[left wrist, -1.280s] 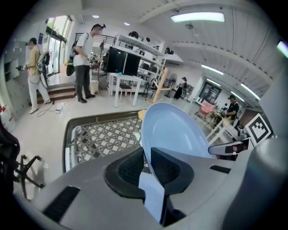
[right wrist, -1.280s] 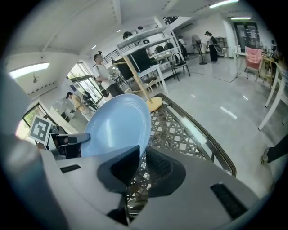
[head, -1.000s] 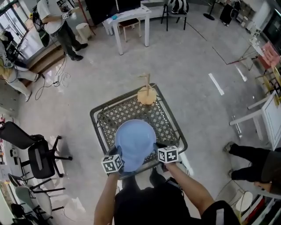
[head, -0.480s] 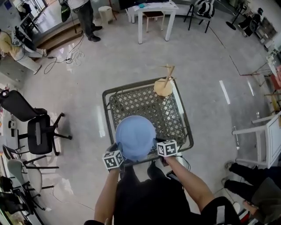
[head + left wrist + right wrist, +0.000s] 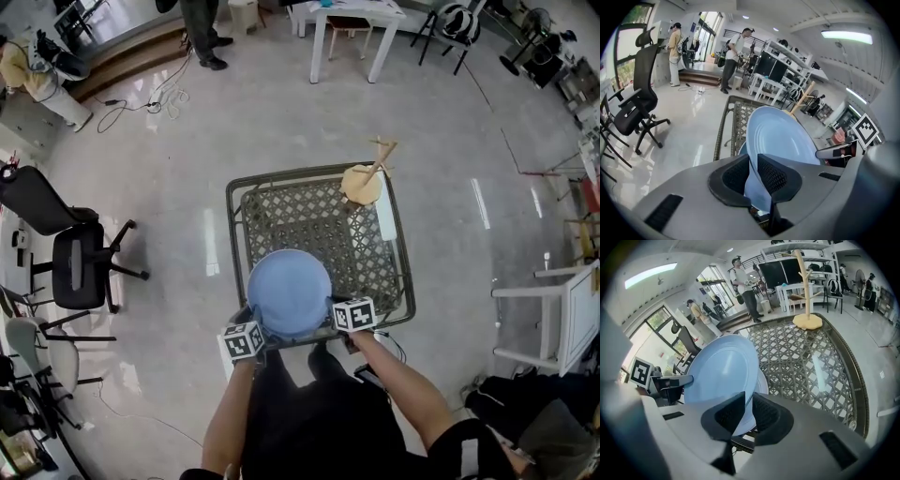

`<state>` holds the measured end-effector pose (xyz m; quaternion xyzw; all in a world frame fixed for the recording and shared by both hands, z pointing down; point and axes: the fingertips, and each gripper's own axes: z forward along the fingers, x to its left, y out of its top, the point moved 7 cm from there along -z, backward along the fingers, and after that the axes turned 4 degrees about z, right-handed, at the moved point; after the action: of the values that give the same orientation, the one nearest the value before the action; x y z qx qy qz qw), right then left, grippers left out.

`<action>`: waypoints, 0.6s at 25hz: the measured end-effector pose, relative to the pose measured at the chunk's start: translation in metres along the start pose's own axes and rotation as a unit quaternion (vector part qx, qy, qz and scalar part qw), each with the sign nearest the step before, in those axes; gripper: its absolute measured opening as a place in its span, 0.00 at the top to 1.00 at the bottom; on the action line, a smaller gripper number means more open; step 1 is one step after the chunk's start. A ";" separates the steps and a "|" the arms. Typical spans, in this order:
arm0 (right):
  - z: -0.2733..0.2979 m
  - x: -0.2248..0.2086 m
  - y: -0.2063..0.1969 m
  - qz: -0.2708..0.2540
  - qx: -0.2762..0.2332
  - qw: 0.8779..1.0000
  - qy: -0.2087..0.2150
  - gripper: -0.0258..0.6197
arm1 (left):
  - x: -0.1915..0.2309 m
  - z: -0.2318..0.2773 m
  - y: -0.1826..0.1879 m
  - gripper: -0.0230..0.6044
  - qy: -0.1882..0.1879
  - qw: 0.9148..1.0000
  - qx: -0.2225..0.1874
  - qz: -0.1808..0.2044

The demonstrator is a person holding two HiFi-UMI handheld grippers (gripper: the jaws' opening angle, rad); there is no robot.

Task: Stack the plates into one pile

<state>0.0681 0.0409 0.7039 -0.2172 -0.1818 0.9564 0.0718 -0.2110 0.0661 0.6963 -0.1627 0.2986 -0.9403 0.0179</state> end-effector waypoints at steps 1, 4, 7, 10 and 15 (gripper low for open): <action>0.003 0.000 0.000 -0.002 0.005 1.000 -0.001 0.89 | 0.002 0.001 -0.002 0.87 0.002 1.000 0.002 -0.002; 0.012 -0.001 -0.003 -0.006 0.020 1.000 -0.002 0.89 | 0.005 0.006 -0.011 0.87 0.009 1.000 0.012 -0.007; 0.019 -0.005 -0.006 -0.010 0.033 0.999 -0.006 0.89 | 0.006 0.012 -0.022 0.86 0.009 1.000 0.025 -0.007; 0.026 -0.006 -0.009 -0.008 0.046 0.999 -0.011 0.89 | 0.009 0.016 -0.028 0.85 0.007 0.999 0.032 -0.012; 0.036 -0.011 -0.016 -0.001 0.063 0.998 -0.020 0.89 | 0.010 0.023 -0.038 0.85 0.002 0.999 0.045 -0.007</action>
<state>0.0626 0.0419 0.7442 -0.1931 -0.1223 0.9700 0.0824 -0.2113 0.0831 0.7383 -0.1623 0.2552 -0.9530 0.0184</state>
